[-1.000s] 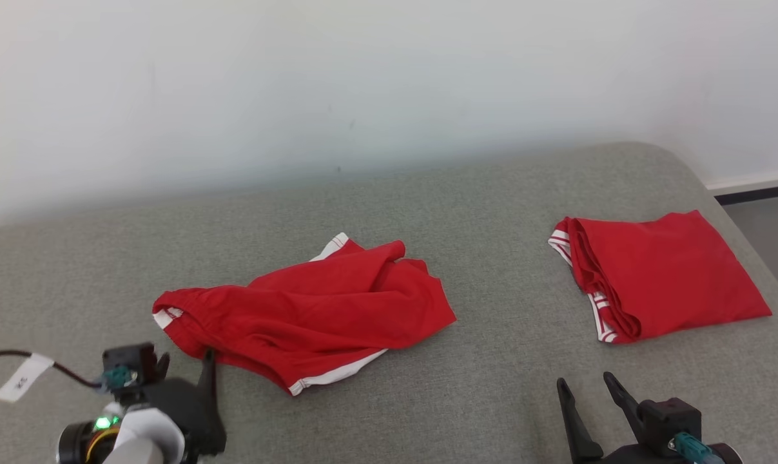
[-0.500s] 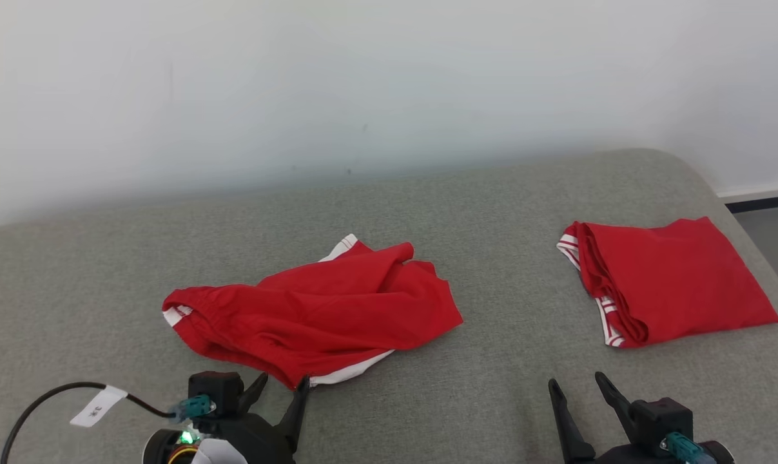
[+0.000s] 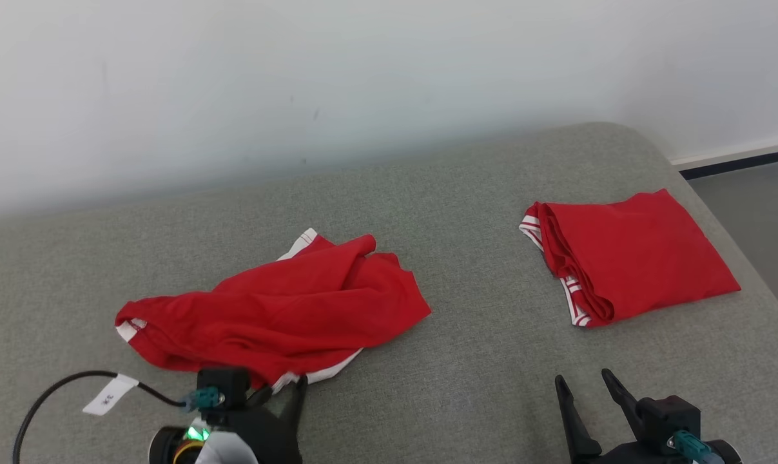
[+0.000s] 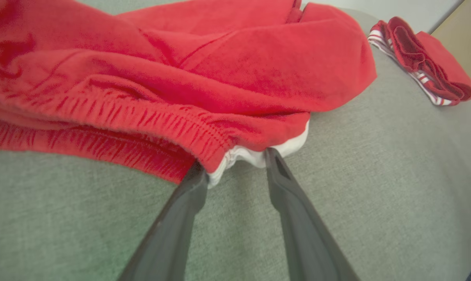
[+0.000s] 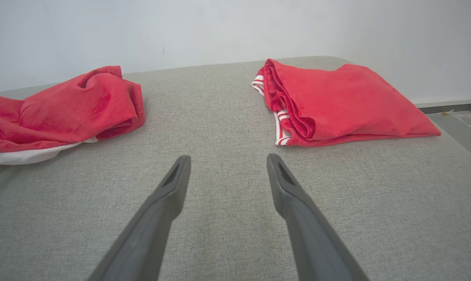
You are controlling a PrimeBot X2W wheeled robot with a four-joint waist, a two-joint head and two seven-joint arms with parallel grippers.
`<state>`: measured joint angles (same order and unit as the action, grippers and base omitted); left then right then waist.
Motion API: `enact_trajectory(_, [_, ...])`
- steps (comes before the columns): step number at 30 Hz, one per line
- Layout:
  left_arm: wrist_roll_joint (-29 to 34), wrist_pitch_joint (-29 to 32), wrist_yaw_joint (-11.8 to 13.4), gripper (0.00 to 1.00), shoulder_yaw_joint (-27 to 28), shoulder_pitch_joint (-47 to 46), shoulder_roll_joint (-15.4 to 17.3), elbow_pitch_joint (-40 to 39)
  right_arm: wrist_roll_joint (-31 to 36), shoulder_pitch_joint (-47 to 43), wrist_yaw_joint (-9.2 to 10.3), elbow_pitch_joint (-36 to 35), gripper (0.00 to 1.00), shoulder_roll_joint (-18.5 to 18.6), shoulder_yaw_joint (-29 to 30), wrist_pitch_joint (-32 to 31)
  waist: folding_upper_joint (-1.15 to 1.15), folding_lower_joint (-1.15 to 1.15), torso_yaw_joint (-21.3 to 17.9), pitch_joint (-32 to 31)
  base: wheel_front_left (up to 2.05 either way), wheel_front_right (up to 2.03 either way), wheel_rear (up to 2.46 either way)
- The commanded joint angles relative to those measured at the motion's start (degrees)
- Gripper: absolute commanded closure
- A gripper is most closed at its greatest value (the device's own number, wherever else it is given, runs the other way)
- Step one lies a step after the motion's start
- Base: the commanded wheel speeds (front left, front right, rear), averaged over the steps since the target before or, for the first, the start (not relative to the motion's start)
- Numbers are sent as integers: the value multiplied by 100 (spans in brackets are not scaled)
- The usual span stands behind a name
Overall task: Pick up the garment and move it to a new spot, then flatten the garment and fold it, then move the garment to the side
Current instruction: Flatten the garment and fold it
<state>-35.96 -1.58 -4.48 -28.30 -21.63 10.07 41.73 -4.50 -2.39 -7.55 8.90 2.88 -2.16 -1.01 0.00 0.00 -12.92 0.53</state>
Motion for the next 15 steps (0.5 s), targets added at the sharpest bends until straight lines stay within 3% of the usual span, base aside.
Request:
enact_trajectory(1, [-65,-89,-62,100,-26,-134,-3,-117,-38,25,11,17,0,2,28,45,0,0,-7,44,0,0,0])
enact_trajectory(8, [-87,-425,-202,100,-41,-577,-111,-959,-94,63,11,79,0,2,6,93,0,0,124,56,0,0,0])
enact_trajectory(15, [-153,-143,-188,100,-98,-1417,-339,-2046,-126,101,11,179,0,1,-56,115,0,0,172,0,0,0,0])
